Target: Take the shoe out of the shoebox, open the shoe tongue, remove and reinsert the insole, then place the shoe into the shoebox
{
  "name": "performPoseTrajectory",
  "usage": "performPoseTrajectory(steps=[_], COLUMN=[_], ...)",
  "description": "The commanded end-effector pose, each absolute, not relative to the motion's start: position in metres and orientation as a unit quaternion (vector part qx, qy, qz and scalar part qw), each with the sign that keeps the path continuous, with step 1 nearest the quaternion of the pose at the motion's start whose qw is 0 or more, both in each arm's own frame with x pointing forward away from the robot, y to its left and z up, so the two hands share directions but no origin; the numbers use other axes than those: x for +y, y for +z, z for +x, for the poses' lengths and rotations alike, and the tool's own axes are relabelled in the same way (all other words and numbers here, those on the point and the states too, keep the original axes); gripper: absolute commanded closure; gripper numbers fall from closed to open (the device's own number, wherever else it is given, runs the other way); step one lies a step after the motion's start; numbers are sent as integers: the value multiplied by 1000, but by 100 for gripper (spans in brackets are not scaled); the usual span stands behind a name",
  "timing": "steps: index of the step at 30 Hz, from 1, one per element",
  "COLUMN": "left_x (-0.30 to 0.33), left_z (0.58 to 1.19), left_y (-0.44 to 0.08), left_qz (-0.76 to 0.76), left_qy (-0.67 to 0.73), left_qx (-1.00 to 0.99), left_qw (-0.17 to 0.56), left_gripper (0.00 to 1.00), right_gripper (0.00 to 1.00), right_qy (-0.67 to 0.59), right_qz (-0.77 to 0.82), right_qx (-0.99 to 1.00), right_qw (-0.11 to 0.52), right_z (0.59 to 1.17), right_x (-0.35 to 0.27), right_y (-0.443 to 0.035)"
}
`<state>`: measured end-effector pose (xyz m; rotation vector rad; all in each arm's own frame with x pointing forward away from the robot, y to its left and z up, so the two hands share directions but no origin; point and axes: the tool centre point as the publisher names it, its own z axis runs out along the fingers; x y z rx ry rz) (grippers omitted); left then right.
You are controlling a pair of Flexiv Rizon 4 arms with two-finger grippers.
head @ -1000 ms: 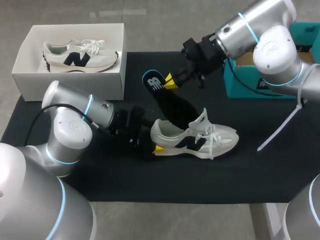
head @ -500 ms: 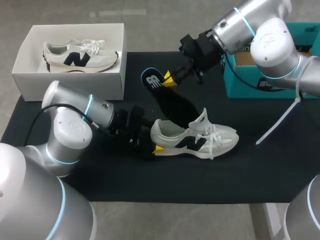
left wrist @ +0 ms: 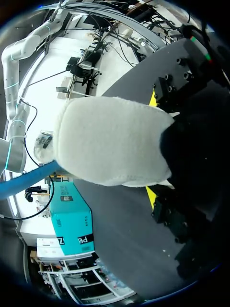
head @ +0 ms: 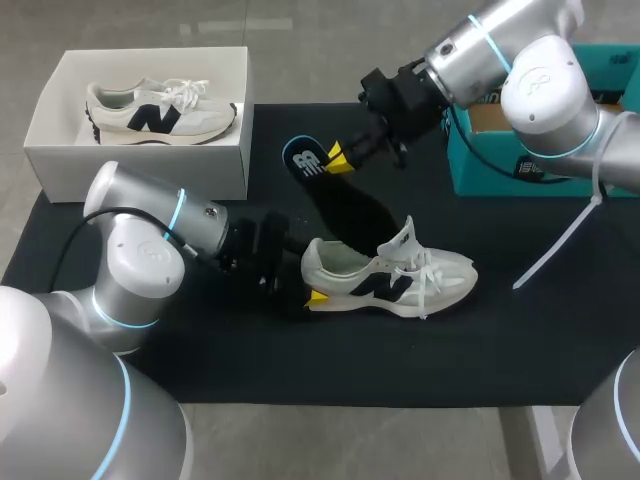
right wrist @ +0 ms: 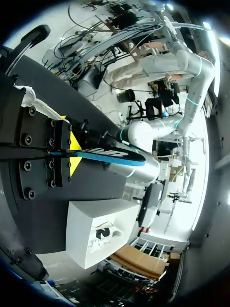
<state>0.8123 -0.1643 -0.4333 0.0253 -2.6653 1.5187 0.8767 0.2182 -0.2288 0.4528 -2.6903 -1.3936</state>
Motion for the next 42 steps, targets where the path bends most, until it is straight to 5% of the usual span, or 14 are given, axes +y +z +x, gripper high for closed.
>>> performPoseTrajectory(steps=[1,17,25,42], left_x=[-165,-165,-165,-165], left_z=[813,813,813,813], left_y=[-436,-436,-436,-436], left_qz=[8,8,8,8], left_qy=[494,494,494,494], left_qx=[-869,-869,-869,-869], left_qw=[37,37,37,37], left_gripper=[100,100,100,100], right_gripper=[100,100,100,100], right_qy=[-449,-502,-516,-575], right_qz=[132,-56,-67,-101], right_qx=[-883,-863,-854,-812], right_qw=[40,-19,27,18], right_z=[877,843,813,797], right_x=[216,200,207,206], right_y=[-225,-110,-74,-62])
